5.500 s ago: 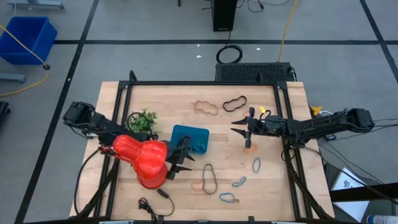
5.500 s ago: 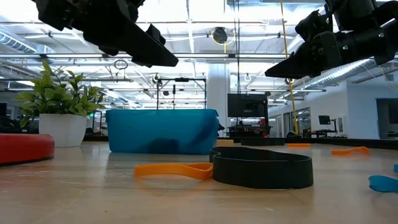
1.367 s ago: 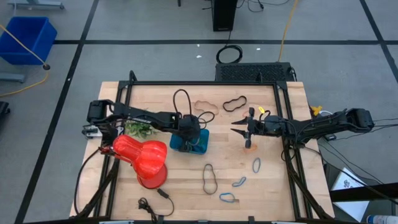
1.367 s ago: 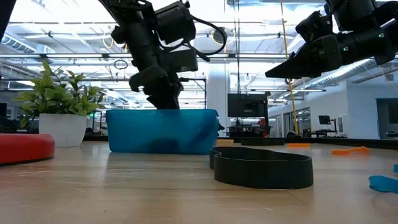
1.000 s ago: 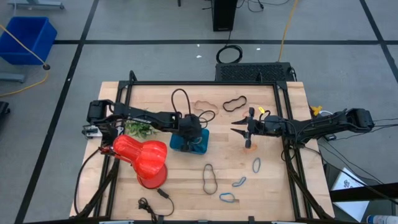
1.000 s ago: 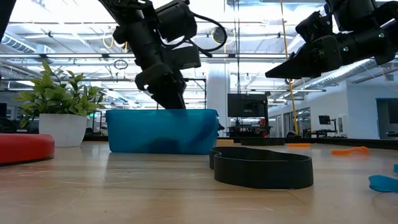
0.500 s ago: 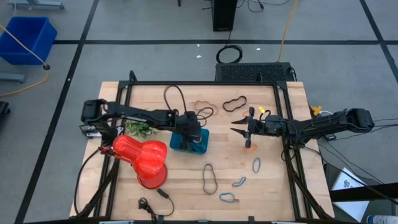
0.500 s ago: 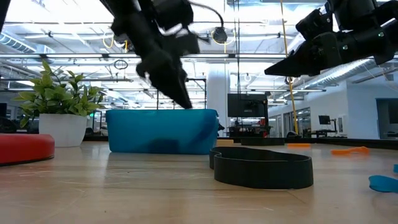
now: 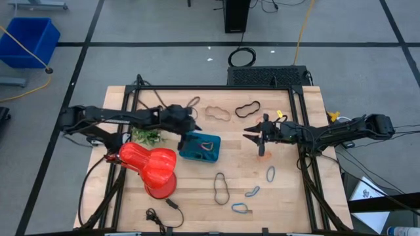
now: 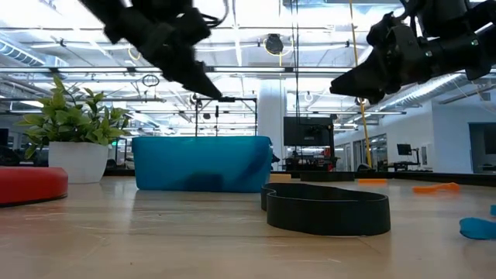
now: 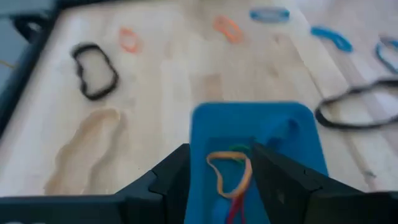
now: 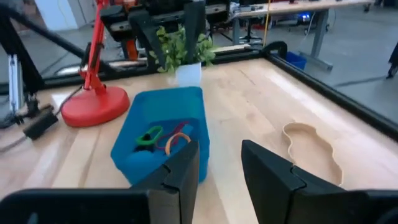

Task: Pick and place rubber bands into bin
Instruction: Put the black rubber band into the blue bin

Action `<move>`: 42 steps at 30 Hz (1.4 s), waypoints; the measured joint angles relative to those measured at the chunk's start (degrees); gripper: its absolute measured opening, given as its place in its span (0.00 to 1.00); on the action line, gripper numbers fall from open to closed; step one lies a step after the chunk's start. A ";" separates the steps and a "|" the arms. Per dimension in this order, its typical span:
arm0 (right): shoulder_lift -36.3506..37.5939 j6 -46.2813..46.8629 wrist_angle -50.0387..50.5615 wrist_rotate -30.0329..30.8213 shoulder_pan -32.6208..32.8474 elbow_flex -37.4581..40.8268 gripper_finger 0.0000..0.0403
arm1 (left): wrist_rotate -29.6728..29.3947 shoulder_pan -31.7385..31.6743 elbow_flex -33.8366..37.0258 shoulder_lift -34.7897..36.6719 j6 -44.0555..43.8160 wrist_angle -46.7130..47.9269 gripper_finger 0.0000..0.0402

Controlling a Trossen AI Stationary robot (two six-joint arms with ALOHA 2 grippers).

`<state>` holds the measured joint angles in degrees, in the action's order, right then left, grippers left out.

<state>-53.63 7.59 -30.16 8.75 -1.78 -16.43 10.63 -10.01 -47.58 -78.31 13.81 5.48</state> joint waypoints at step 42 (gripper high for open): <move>-25.69 -8.78 16.25 -1.50 12.15 -22.84 0.28 | 5.39 -10.33 17.86 31.05 -4.96 -15.46 0.44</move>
<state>-79.31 -1.19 -13.91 7.25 10.37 -39.27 16.02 -20.34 -29.71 -47.27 8.85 -9.98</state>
